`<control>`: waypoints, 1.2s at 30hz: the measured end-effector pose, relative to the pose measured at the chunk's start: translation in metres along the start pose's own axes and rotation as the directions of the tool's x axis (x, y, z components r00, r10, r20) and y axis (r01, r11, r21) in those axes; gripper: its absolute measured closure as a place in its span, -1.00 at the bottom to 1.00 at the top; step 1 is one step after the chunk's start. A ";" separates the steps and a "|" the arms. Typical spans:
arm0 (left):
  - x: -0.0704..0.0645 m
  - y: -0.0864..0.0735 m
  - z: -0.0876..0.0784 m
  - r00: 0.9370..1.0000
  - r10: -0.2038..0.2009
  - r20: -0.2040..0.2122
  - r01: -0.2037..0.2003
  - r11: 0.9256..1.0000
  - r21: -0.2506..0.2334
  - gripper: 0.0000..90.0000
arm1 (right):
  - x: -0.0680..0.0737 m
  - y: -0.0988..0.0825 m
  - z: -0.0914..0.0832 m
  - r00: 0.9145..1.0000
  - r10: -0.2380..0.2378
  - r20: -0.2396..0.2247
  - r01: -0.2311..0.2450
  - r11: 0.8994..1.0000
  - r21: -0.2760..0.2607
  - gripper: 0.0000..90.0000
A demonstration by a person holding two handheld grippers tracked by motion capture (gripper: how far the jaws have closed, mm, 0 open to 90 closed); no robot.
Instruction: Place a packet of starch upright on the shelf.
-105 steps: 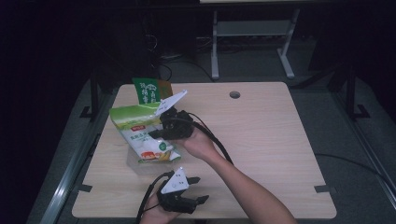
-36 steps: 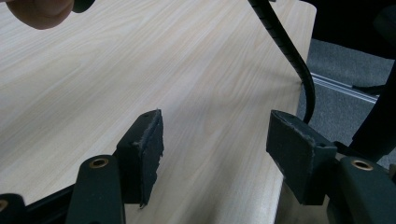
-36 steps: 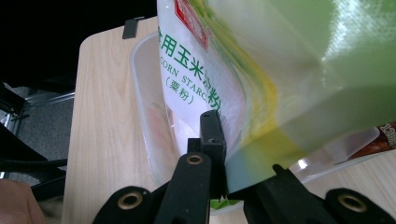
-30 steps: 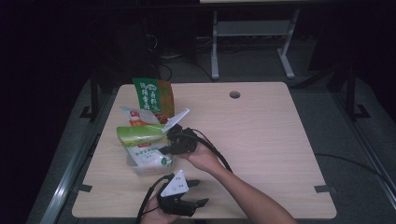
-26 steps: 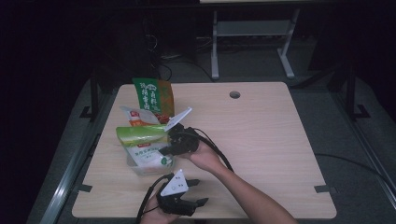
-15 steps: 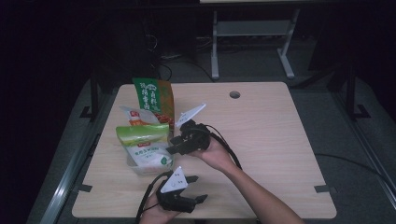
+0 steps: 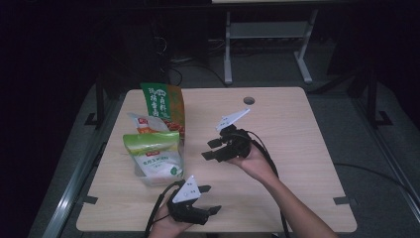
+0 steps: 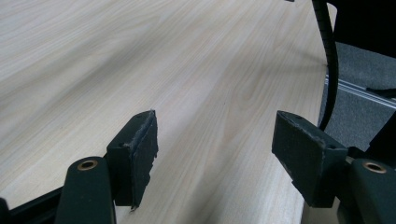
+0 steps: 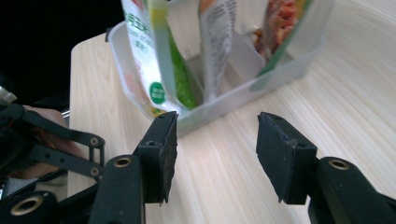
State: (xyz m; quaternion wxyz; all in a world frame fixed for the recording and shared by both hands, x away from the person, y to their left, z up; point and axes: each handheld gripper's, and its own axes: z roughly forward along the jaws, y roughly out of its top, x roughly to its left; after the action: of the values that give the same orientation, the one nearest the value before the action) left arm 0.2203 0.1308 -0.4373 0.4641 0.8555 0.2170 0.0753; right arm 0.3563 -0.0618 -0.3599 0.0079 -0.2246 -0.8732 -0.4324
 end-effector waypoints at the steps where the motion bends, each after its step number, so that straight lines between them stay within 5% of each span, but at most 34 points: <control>1: 0.000 0.000 0.000 1.000 0.003 0.000 -0.003 1.000 0.000 -0.32 | -0.002 -0.002 -0.002 1.000 0.003 0.007 -0.003 1.000 -0.002 0.03; 15: 0.003 0.005 0.008 1.000 -0.003 0.000 0.003 1.000 0.002 -0.37 | -0.023 -0.020 -0.028 0.996 0.059 0.061 -0.057 0.998 -0.022 -0.05; 36: 0.008 0.005 0.008 1.000 0.002 -0.012 -0.002 1.000 0.002 -0.38 | -0.036 -0.046 -0.057 0.989 0.112 0.099 -0.111 0.994 -0.015 -0.14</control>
State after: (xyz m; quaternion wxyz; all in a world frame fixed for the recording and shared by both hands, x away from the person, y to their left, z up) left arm 0.2313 0.1260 -0.4381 0.4620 0.8556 0.2190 0.0806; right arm 0.3600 -0.1433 -0.3665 -0.0126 -0.2946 -0.8566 -0.4235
